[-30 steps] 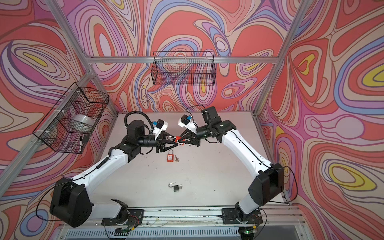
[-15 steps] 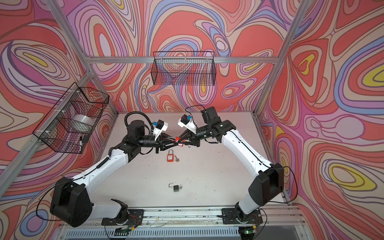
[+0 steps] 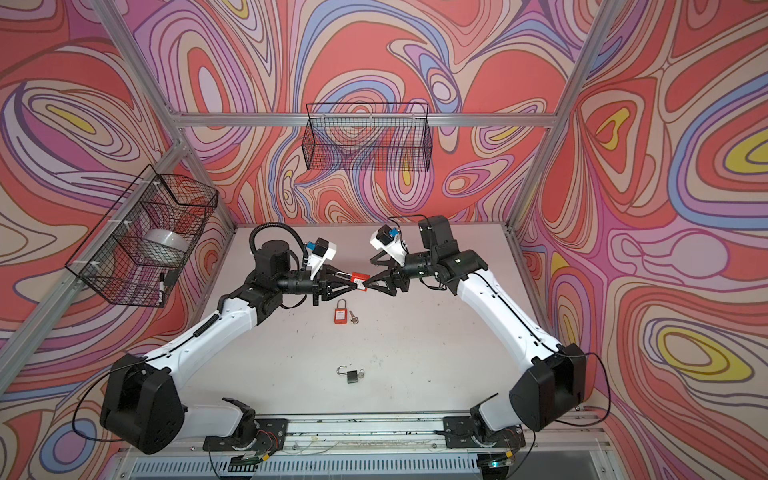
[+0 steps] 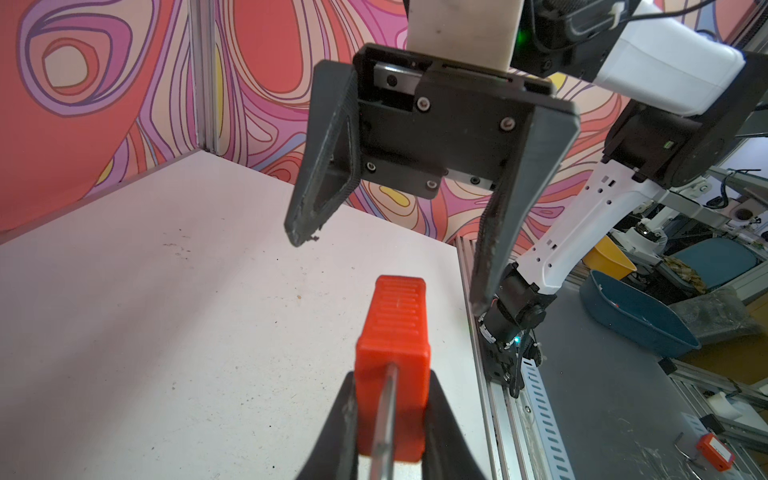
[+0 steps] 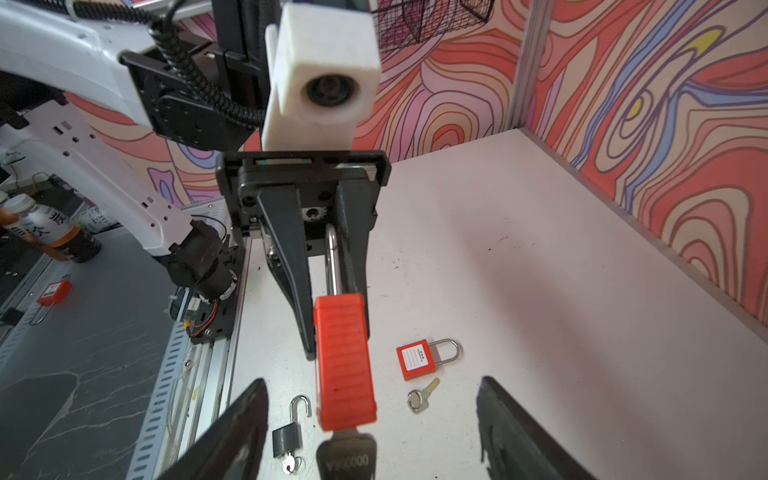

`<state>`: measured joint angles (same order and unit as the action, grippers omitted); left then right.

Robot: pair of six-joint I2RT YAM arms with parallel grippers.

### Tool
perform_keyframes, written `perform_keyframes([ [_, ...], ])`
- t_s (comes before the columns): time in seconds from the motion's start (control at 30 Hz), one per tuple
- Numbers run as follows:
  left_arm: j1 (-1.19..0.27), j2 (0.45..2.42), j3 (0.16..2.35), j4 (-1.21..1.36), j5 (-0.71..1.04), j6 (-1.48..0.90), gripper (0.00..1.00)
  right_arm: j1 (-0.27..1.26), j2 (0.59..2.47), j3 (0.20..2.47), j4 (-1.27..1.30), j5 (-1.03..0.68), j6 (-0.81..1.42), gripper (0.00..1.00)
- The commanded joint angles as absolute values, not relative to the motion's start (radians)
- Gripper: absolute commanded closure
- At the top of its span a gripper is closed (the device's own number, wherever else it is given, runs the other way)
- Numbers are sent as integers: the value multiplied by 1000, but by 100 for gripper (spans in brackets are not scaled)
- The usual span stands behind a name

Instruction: Lock with the key

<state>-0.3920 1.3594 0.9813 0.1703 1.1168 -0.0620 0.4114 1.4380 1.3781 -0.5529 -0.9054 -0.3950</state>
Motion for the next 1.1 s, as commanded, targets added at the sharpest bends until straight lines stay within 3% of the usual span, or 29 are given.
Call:
perform_keyframes([
  [0.0,-392,1347,977,246,1118,-90,100,392,1396,1329,-473,-892,-341,18],
  [1.07,-389,1339,974,278,1108,-123,100,371,1438,1231,-375,-724,-333,21],
])
